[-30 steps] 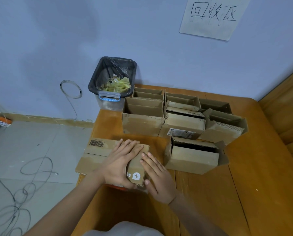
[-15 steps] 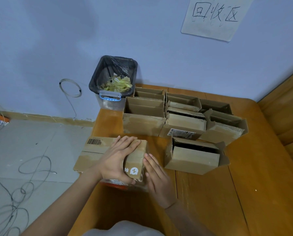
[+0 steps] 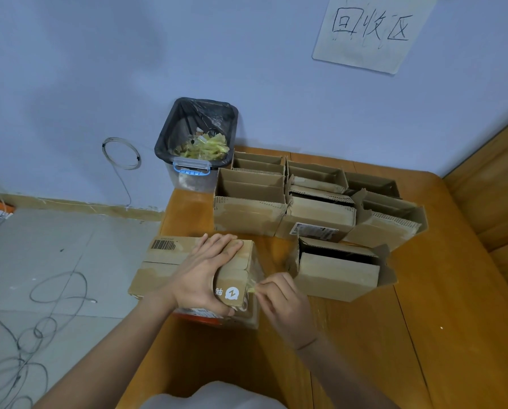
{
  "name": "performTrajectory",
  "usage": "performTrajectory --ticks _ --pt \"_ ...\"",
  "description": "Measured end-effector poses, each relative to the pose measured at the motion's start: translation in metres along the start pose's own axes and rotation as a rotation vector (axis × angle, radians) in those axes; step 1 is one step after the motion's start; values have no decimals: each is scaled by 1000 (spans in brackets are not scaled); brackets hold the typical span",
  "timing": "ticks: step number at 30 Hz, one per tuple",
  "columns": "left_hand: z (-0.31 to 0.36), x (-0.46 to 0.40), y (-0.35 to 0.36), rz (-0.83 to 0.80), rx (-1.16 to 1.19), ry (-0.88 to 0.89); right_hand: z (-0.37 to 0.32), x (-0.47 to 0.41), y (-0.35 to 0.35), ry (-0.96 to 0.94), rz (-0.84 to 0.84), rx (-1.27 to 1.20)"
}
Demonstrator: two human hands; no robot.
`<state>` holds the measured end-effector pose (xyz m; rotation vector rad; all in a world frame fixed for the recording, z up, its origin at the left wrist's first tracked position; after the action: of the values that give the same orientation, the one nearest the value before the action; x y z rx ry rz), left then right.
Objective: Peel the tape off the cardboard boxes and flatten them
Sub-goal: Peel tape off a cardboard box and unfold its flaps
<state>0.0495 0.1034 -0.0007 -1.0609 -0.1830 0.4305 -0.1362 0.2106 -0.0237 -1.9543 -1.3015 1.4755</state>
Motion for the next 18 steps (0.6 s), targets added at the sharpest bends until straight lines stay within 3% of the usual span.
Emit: performTrajectory --ticks 7,18 --pt "0 3 -4 -22 -37 7 -2 -2 -16 71 6 31" --pt "0 -3 -1 -42 -83 -39 2 -17 -12 255 -122 -39"
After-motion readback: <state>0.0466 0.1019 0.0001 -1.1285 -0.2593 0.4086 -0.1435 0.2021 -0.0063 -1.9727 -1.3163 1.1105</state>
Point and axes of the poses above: each hand's wrist, its own x-axis away from the middle knuckle, its own y-axis out of the palm, z = x × y, the point moved 1 cm from there along -x, towards the middle knuckle, and after that the axes turned 13 degrees about y, right-handed, at the moved point
